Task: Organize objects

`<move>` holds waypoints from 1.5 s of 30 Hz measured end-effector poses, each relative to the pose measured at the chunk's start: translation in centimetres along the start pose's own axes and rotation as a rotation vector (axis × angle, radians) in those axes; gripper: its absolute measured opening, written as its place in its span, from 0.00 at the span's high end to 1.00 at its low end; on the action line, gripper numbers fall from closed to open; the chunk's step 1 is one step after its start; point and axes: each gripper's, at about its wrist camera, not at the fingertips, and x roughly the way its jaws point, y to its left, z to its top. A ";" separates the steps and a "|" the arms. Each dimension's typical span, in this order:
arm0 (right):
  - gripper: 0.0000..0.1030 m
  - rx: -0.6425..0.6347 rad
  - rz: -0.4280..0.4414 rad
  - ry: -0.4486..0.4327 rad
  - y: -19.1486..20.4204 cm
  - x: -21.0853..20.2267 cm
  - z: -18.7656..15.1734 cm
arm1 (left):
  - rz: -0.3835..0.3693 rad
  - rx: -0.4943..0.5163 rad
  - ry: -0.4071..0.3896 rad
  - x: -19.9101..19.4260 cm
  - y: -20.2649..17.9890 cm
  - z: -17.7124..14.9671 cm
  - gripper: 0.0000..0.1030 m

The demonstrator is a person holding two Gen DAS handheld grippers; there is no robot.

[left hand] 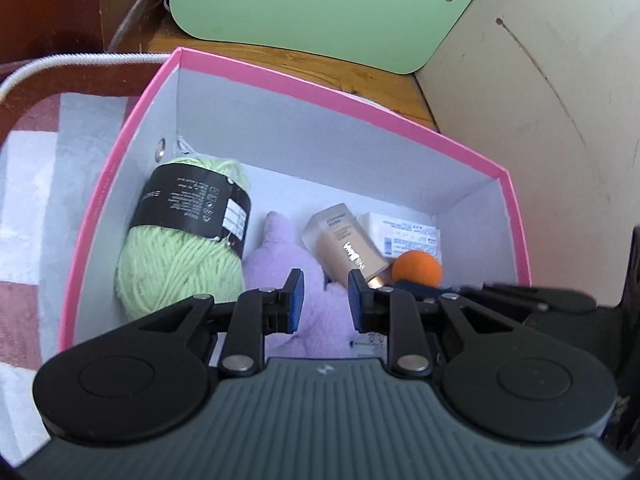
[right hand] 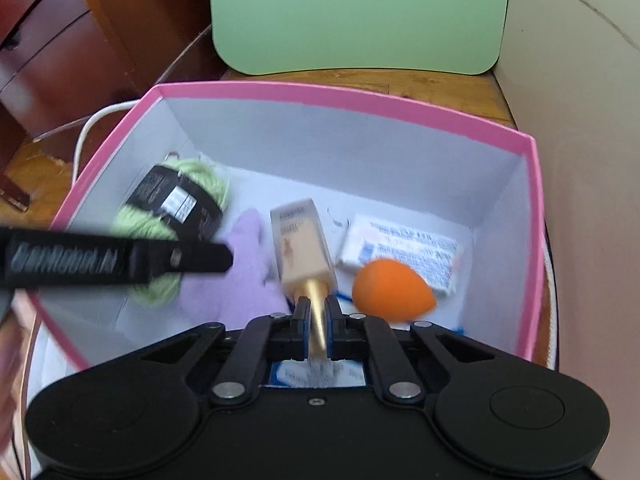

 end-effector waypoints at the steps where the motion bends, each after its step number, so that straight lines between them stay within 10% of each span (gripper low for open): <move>1: 0.92 0.003 -0.006 -0.003 0.2 0.0 0.2 | 0.010 0.007 0.003 -0.3 -0.2 -0.2 0.78; 7: 0.84 0.075 -0.009 0.033 -0.1 -1.8 -2.1 | 0.002 0.061 -0.001 -2.4 -1.2 -1.2 0.78; 9: 0.61 0.117 0.026 0.047 -0.6 -1.7 -2.8 | 0.008 0.077 -0.020 -2.6 -1.5 -1.5 0.78; 13: 0.70 0.143 0.033 0.024 -0.9 -1.1 -3.0 | 0.038 0.063 -0.006 -1.8 -1.2 -1.4 0.78; 15: 0.91 0.154 0.055 0.033 -1.1 -0.5 -2.7 | 0.047 0.046 -0.003 -1.6 -1.0 -1.4 0.78; 22: 0.88 0.124 -0.003 -0.004 -0.4 0.2 -1.9 | 0.067 0.012 0.012 -2.9 -1.2 -2.4 0.78; 45: 0.40 -0.016 0.119 -0.077 3.5 -21.9 -15.7 | 0.077 0.348 0.124 -17.0 -6.2 -14.3 0.41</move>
